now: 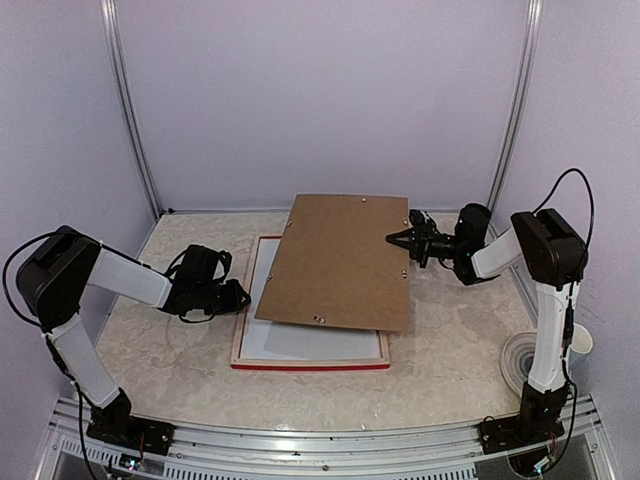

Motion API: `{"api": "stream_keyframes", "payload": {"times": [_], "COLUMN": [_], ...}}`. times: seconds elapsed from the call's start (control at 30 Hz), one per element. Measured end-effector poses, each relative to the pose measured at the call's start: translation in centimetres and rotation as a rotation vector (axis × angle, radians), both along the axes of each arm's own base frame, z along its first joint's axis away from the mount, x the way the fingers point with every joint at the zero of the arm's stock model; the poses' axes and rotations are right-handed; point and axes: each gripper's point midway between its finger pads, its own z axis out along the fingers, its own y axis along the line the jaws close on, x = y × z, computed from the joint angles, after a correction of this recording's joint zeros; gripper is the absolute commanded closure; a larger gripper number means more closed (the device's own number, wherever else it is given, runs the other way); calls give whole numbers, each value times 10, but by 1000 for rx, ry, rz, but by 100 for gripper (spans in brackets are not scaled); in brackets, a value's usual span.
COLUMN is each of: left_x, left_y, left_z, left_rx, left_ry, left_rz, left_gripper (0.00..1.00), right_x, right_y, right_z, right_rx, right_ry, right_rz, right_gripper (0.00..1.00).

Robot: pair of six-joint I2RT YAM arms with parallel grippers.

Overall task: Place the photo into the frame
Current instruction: Move the frame body to the center of the board, then place the backboard next to the photo.

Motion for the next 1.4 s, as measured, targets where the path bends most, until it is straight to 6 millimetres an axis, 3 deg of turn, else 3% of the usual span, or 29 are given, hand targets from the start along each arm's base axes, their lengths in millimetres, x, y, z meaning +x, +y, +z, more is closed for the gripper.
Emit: {"api": "stream_keyframes", "payload": {"times": [0.13, 0.43, 0.87, 1.07, 1.4], "left_x": [-3, -3, 3, 6, 1], "left_y": [-4, -8, -5, 2, 16], "left_z": [0, 7, 65, 72, 56], "left_rx": [-7, -20, -79, -86, -83], "left_ry": [4, -7, -123, -136, -96], "left_rz": [-8, -15, 4, 23, 56], "left_gripper": [75, 55, 47, 39, 4], "right_x": [-4, -11, -10, -6, -6], "right_y": [-1, -1, 3, 10, 29], "right_z": [-6, -20, -19, -11, -25], "right_rx": [-8, -34, -48, -46, -60], "right_ry": [1, 16, -7, -49, -27], "right_rz": [3, 20, 47, 64, 109], "right_gripper": [100, 100, 100, 100, 100]}}
